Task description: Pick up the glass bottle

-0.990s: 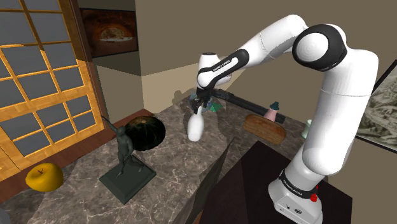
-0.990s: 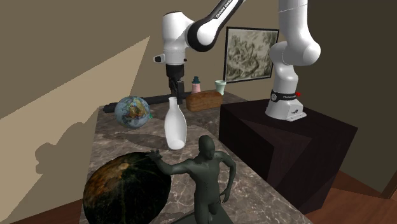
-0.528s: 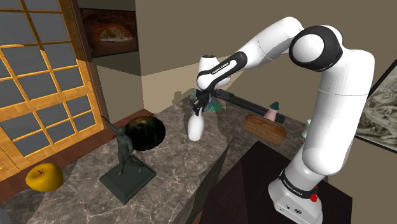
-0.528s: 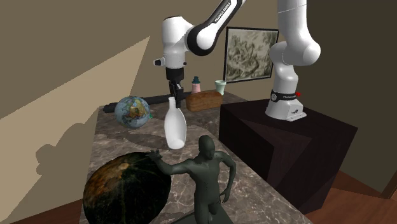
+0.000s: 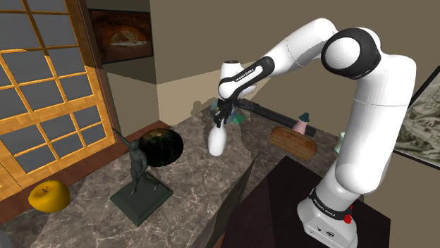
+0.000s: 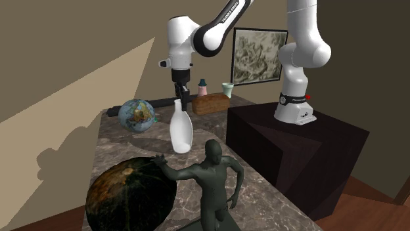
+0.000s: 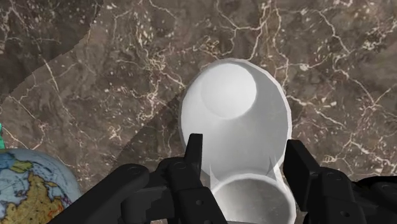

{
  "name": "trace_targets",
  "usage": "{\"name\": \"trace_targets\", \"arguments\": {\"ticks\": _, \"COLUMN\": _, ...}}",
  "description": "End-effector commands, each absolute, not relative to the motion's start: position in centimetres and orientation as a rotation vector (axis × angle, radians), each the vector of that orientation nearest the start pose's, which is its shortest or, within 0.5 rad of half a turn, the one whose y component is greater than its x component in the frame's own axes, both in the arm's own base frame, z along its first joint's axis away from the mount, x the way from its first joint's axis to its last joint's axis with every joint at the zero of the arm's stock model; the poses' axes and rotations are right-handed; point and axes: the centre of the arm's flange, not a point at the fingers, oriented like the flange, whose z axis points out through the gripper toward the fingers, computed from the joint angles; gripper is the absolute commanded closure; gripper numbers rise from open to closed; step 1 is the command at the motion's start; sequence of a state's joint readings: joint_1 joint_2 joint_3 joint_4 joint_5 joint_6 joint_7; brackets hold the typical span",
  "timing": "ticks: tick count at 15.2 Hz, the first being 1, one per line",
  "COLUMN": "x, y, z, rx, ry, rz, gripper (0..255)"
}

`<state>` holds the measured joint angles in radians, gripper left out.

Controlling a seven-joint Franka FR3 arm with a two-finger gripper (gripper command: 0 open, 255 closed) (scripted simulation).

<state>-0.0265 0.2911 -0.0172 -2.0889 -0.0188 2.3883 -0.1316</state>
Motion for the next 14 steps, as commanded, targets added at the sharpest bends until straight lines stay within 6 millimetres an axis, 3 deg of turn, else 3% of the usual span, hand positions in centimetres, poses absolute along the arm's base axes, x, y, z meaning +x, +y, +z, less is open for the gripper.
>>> {"name": "trace_targets", "arguments": {"ticks": 1, "x": 58.3, "y": -2.6, "z": 29.2, "rx": -3.156, "ry": -0.162, "rz": -0.01, "gripper": 255}}
{"name": "trace_targets", "arguments": {"ticks": 14, "x": 58.3, "y": -2.6, "z": 36.1, "rx": -3.156, "ry": -0.162, "rz": -0.01, "gripper": 255}}
